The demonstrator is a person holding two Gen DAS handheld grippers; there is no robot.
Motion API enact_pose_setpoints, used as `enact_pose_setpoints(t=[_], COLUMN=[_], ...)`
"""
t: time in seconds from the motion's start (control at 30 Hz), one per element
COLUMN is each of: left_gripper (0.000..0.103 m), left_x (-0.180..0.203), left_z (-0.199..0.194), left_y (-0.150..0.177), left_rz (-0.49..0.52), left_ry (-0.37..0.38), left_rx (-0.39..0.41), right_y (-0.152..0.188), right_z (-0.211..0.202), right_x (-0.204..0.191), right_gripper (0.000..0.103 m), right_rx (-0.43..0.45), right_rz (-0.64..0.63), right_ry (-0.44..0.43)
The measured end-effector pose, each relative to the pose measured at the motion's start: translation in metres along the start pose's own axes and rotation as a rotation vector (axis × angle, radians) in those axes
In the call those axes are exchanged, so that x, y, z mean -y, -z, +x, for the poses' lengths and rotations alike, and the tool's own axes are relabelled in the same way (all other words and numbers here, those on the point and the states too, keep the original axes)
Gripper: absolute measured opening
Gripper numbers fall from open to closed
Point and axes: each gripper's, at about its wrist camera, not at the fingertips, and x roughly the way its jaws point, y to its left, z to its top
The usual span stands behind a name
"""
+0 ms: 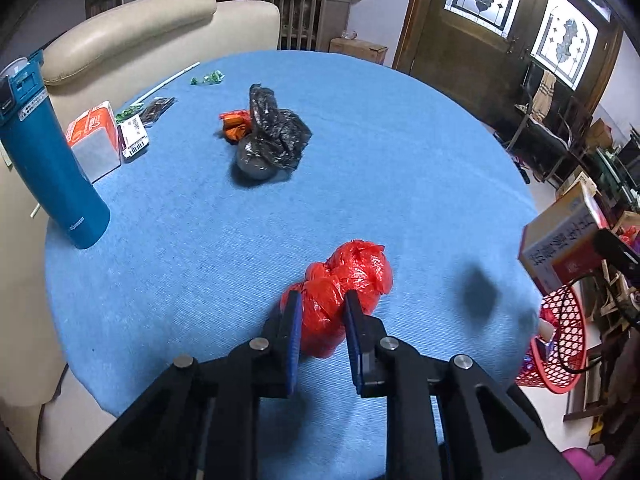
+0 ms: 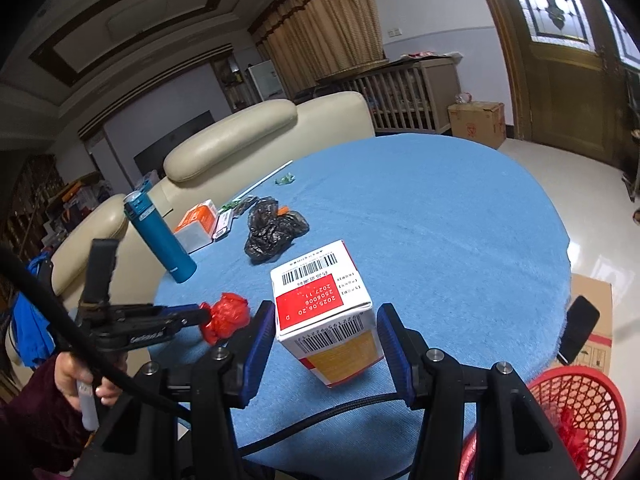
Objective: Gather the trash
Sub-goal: 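Grasp the white-red medicine box with the right gripper while the left gripper holds the red bag, then carry the red bag and medicine box over the red wastebasket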
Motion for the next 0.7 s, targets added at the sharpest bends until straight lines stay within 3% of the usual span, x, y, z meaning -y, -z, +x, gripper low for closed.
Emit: enact_pose_setpoints(t=[0.7], left_gripper=[0.021], left_x=[0.07], left_z=[-0.063], left_y=[-0.015], left_rz=[0.086], left_ry=[-0.02], left_rx=[0.137], right_y=[0.003], right_z=[-0.041], right_x=[0.004], right_gripper=[0.055], right_rx=[0.062], right_rz=[0.0], right_ry=[0.014])
